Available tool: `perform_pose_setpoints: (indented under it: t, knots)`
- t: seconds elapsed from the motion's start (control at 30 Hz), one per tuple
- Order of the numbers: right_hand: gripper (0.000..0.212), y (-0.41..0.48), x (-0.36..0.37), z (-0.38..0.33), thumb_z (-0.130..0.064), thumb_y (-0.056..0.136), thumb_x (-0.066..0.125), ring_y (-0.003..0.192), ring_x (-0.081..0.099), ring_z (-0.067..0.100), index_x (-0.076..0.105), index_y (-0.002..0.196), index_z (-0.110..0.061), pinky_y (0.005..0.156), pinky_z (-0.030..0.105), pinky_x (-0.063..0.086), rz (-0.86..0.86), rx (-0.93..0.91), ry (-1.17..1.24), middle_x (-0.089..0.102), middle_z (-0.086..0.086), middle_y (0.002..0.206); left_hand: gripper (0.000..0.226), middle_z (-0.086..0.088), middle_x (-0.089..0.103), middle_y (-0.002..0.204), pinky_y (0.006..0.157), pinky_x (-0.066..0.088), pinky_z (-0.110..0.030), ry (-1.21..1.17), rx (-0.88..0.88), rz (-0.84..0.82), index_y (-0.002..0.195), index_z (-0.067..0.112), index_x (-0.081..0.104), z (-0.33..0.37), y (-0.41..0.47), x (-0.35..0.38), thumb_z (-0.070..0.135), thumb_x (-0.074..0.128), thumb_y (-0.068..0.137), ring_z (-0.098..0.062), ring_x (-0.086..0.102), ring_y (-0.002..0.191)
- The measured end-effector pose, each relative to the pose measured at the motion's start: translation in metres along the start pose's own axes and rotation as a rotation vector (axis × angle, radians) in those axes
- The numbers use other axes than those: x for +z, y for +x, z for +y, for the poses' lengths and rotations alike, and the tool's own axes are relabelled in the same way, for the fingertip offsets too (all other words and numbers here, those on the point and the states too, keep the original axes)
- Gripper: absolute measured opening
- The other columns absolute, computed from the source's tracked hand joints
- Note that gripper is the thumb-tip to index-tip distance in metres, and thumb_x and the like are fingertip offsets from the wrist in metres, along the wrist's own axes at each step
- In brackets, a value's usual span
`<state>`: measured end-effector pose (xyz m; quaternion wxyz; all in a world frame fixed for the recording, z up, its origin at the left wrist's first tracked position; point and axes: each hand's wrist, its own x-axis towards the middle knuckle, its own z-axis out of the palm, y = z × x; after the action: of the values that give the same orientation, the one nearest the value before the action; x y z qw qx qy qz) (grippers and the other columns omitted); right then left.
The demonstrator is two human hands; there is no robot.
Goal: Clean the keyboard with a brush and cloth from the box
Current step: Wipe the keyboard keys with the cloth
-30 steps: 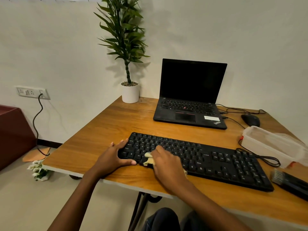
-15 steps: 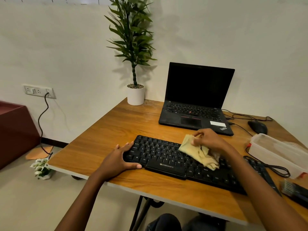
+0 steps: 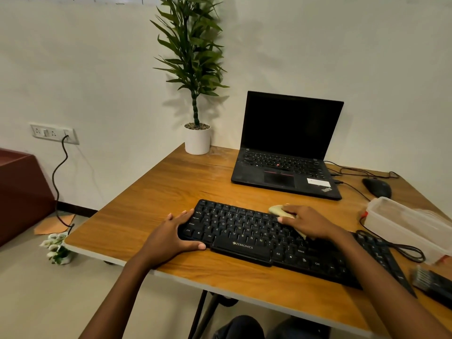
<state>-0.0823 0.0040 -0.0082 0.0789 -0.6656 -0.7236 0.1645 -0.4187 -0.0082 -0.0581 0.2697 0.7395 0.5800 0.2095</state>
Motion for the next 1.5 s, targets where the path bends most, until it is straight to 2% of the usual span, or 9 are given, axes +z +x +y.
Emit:
perform_pose_setpoints:
  t: [0.23, 0.5, 0.6, 0.7, 0.87, 1.0, 1.13, 1.4, 1.5]
  knots:
    - [0.04, -0.023, 0.029, -0.015, -0.026, 0.099, 0.039, 0.118, 0.053, 0.023, 0.044, 0.136, -0.012, 0.094, 0.031, 0.041, 0.375, -0.015, 0.059, 0.051, 0.009, 0.137, 0.135, 0.004, 0.025, 0.155, 0.114, 0.024, -0.047, 0.017, -0.009, 0.013, 0.147, 0.035, 0.021, 0.002, 0.0, 0.001, 0.095, 0.048, 0.029, -0.026, 0.01, 0.145]
    - [0.057, -0.077, 0.056, -0.095, -0.049, 0.092, 0.009, 0.131, 0.0, -0.007, 0.017, 0.145, -0.029, 0.106, 0.013, -0.002, 0.178, -0.208, 0.023, 0.005, -0.023, 0.142, 0.139, 0.003, 0.027, 0.154, 0.114, 0.025, -0.049, 0.008, -0.007, 0.023, 0.147, 0.036, 0.024, 0.001, 0.001, 0.001, 0.096, 0.05, 0.024, -0.026, 0.011, 0.145]
    - [0.073, -0.088, 0.073, -0.124, -0.056, 0.083, 0.0, 0.128, 0.012, -0.011, 0.024, 0.145, -0.027, 0.108, 0.009, 0.005, 0.091, -0.304, 0.079, 0.025, -0.015, 0.149, 0.141, 0.002, 0.028, 0.153, 0.113, 0.026, -0.048, 0.013, 0.004, 0.031, 0.146, 0.035, 0.025, -0.001, 0.002, 0.002, 0.098, 0.045, 0.022, -0.027, 0.012, 0.145]
    - [0.038, -0.086, 0.063, -0.132, -0.033, 0.099, 0.032, 0.076, 0.057, 0.005, 0.046, 0.133, -0.024, 0.065, 0.019, 0.047, 0.202, -0.184, 0.533, 0.061, -0.006, 0.096, 0.141, 0.004, 0.028, 0.153, 0.113, 0.025, -0.048, 0.002, -0.002, 0.032, 0.146, 0.036, 0.024, 0.0, 0.001, 0.001, 0.098, 0.046, 0.022, -0.026, 0.011, 0.145]
    - [0.034, -0.051, 0.007, -0.088, -0.023, 0.1, 0.035, 0.053, 0.048, 0.005, 0.054, 0.12, -0.002, 0.036, 0.014, 0.036, 0.778, 0.075, 0.564, 0.049, -0.004, 0.069, 0.12, 0.003, 0.025, 0.155, 0.114, 0.023, -0.048, -0.008, -0.01, 0.021, 0.147, 0.034, 0.022, 0.005, -0.001, 0.0, 0.076, 0.064, 0.043, -0.025, 0.009, 0.145]
    - [0.032, -0.023, 0.025, -0.068, -0.022, 0.099, 0.037, 0.065, 0.053, 0.014, 0.057, 0.112, 0.0, 0.049, 0.02, 0.04, 0.581, 0.333, 0.091, 0.058, 0.006, 0.083, 0.131, 0.003, 0.026, 0.154, 0.114, 0.025, -0.049, -0.023, -0.008, 0.014, 0.147, 0.034, 0.023, 0.004, -0.001, -0.001, 0.087, 0.057, 0.032, -0.025, 0.009, 0.145]
    - [0.03, 0.006, 0.071, -0.106, -0.015, 0.098, 0.04, 0.125, 0.046, 0.025, 0.054, 0.121, -0.002, 0.107, 0.036, 0.038, 0.482, 0.28, -0.105, 0.051, 0.015, 0.134, 0.14, 0.003, 0.027, 0.154, 0.113, 0.025, -0.05, -0.018, -0.003, 0.021, 0.147, 0.035, 0.024, 0.0, 0.002, 0.0, 0.096, 0.048, 0.024, -0.026, 0.01, 0.145]
    - [0.042, 0.026, 0.094, -0.19, -0.021, 0.102, 0.029, 0.141, 0.021, 0.021, 0.036, 0.139, -0.004, 0.116, 0.033, 0.012, 0.287, -0.228, 0.021, 0.033, 0.013, 0.149, 0.124, 0.006, 0.045, 0.144, 0.113, 0.027, -0.036, -0.066, 0.044, 0.036, 0.146, 0.028, 0.028, 0.002, 0.0, 0.0, 0.083, 0.067, 0.042, -0.023, 0.029, 0.14]
    - [0.043, 0.007, 0.093, -0.188, -0.021, 0.102, 0.03, 0.142, 0.018, 0.018, 0.033, 0.141, -0.006, 0.115, 0.028, 0.008, 0.225, -0.407, 0.003, 0.032, 0.011, 0.149, 0.127, 0.013, 0.04, 0.14, 0.104, 0.04, -0.031, -0.172, 0.029, 0.034, 0.149, 0.026, -0.011, 0.003, -0.001, -0.002, 0.055, 0.078, 0.064, -0.015, 0.045, 0.127]
